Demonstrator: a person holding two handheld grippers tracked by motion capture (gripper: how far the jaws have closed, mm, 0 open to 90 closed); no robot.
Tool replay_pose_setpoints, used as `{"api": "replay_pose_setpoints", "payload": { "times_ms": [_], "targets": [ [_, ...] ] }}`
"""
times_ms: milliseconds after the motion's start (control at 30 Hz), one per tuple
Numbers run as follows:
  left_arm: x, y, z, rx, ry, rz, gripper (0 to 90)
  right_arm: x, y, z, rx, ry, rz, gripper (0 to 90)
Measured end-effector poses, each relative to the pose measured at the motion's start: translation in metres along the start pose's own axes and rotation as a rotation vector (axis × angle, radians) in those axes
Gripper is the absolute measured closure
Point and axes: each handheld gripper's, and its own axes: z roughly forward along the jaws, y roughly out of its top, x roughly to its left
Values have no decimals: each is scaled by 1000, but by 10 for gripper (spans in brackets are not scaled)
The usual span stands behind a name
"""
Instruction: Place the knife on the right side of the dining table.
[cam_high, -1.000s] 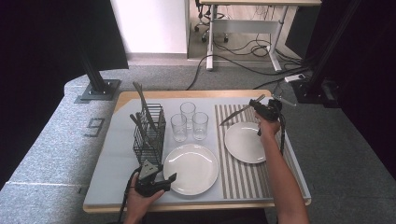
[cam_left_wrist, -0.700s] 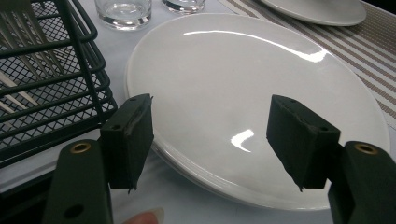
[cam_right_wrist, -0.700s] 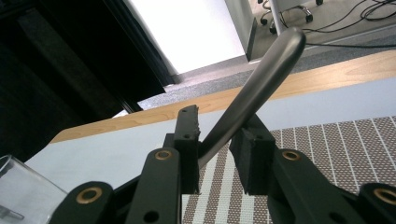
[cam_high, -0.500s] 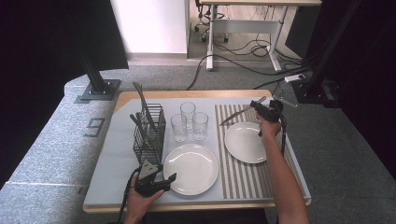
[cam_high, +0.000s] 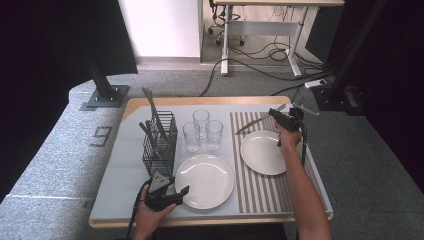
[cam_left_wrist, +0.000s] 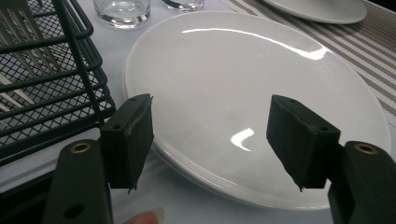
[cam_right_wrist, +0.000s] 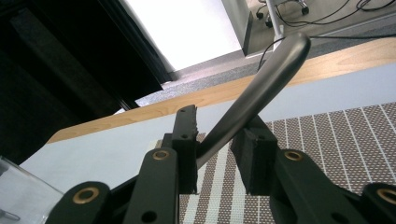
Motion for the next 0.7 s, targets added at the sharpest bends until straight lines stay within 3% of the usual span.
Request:
{"api": "replay_pose_setpoints", "payload": {
  "times_ms": [700],
  "targets": [
    [1,0,-1,-2,-1,-1,318,-8,-3,2,12,-17,26,692]
  ]
}}
